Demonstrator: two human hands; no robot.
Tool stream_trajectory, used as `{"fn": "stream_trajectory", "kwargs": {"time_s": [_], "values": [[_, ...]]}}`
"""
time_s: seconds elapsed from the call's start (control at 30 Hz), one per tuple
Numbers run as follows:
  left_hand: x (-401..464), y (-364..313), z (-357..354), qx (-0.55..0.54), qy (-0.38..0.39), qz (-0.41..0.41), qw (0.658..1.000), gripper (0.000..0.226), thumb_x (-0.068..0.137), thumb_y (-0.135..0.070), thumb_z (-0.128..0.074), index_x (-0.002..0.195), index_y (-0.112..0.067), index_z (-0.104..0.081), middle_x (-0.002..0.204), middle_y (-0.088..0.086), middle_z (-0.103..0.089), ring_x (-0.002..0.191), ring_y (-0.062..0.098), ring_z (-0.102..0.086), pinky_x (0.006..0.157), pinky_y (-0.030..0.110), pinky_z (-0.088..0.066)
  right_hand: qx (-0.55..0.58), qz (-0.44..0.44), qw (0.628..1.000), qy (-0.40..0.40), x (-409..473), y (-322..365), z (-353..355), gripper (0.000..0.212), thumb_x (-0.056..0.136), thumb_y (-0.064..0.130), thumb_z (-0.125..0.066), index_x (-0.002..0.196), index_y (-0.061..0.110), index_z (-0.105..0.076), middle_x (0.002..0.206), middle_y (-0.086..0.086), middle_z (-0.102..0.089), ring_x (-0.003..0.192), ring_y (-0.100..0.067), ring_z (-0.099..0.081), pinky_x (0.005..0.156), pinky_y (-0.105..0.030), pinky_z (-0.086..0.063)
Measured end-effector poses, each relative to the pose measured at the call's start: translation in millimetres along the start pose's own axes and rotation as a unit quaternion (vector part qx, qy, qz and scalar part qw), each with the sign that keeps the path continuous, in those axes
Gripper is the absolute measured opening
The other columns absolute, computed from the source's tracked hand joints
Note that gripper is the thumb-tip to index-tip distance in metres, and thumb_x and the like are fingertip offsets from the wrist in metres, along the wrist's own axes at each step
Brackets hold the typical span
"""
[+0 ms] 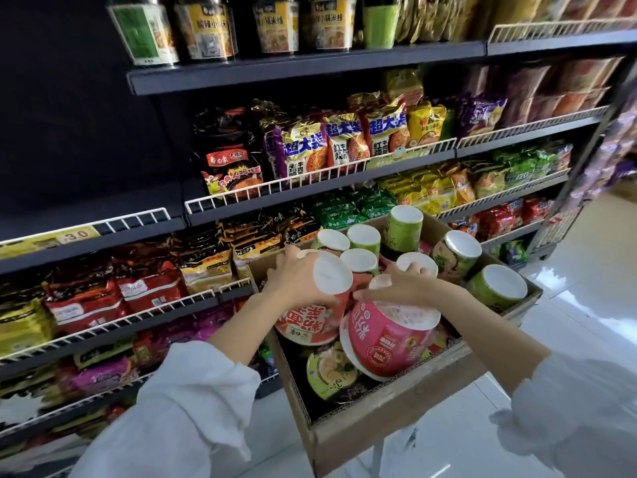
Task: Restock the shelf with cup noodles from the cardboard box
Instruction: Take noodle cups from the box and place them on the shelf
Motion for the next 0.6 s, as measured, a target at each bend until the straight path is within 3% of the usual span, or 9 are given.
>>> {"fn": "stream_trajectory", "kwargs": {"time_s": [0.07,0.23,0.4,0.6], "values": [[-8.2,-4.1,13.0,0.010,-0.042,0.000,0.999,0.095,0.057,-0.069,-0.071,0.138,-0.035,-0.034,0.134,0.005,-0.026,0.125,0.032,-0.028,0.100,0.051,-0.035,-0.001,0.006,1.000,0.029,-6.4,-2.2,-7.0,0.114,0.068,0.076,-0.057,0.151,0.027,0.004,0.156,-0.018,0.001,0.144,-0.040,0.000,0.111,-0.056,-0.020],[-25.7,0.4,47.3,-0.023,-0.127,0.010,0.992,0.094,0.059,-0.074,-0.065,0.139,-0.032,-0.037,0.134,0.007,-0.031,0.123,0.029,-0.032,0.098,0.043,-0.034,0.033,0.039,0.998,-0.032,-19.1,9.8,-2.0,0.108,0.065,0.062,-0.070,0.149,0.028,-0.012,0.145,-0.019,-0.021,0.135,-0.040,-0.021,0.105,-0.051,-0.034],[-51.3,14.7,97.7,-0.083,-0.236,0.016,0.968,0.096,0.062,-0.076,-0.063,0.142,-0.030,-0.036,0.136,0.006,-0.030,0.126,0.028,-0.029,0.103,0.042,-0.030,0.095,0.072,0.990,-0.069,-35.6,42.6,22.6,0.115,0.050,0.070,-0.070,0.146,0.028,-0.022,0.145,-0.016,-0.029,0.134,-0.038,-0.026,0.105,-0.051,-0.034],[-97.2,74.4,163.9,-0.159,-0.379,0.039,0.911,0.092,0.066,-0.067,-0.068,0.141,-0.023,-0.038,0.141,0.006,-0.026,0.130,0.028,-0.026,0.107,0.047,-0.026,0.240,0.123,0.954,-0.133,-50.3,115.2,50.6,0.094,0.073,0.052,-0.071,0.148,0.023,-0.022,0.151,-0.010,-0.030,0.136,-0.032,-0.031,0.107,-0.044,-0.033]]}}
Point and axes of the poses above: each hand's wrist, its own x-axis towards the middle knuckle, its own z-axis out of the back of the hand, y = z × x, the point moved 8 cm from there along x, towards the middle knuckle
